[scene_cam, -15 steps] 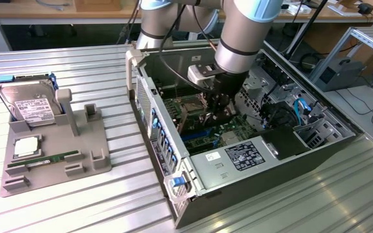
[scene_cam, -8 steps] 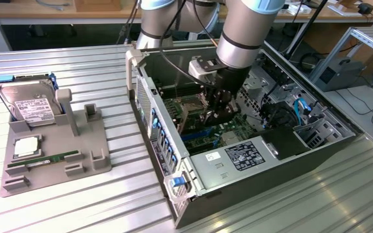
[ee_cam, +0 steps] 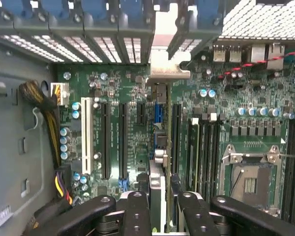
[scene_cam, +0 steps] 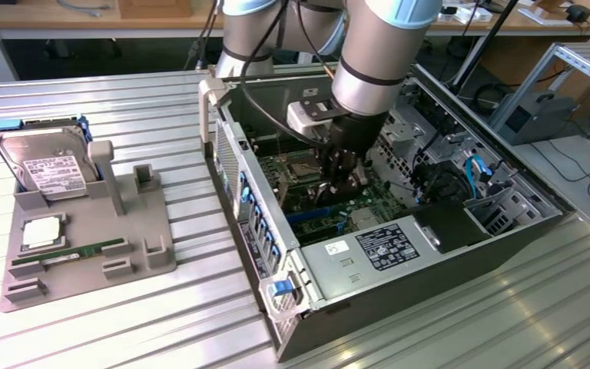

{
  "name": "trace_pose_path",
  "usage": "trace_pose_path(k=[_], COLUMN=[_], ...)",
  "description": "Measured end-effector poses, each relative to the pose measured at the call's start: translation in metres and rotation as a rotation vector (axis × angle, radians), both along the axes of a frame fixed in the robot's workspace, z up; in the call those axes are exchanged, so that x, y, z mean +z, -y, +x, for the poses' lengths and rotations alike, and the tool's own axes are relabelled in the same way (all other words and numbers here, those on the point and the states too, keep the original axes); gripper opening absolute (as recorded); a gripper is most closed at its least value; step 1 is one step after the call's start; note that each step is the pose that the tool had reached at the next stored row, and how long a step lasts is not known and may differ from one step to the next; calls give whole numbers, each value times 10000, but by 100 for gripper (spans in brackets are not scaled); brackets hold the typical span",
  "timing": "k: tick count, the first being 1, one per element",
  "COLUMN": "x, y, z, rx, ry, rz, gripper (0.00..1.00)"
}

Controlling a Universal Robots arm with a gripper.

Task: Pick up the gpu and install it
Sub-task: 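Insert the gpu into the slot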

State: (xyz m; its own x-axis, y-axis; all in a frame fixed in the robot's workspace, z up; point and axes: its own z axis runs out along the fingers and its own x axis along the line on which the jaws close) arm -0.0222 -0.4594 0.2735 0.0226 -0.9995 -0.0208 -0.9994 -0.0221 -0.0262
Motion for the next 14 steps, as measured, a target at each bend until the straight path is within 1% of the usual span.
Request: trace_pose_path(k=[3, 7, 11, 14], x=[-1, -22, -61, -77], y=[5, 7, 7, -6], z=[-109, -182, -218, -223], rx=[0, 0, -1, 0], ry=[2, 2, 1, 2], rz=[0, 19, 18, 19], gripper=[27, 27, 27, 27])
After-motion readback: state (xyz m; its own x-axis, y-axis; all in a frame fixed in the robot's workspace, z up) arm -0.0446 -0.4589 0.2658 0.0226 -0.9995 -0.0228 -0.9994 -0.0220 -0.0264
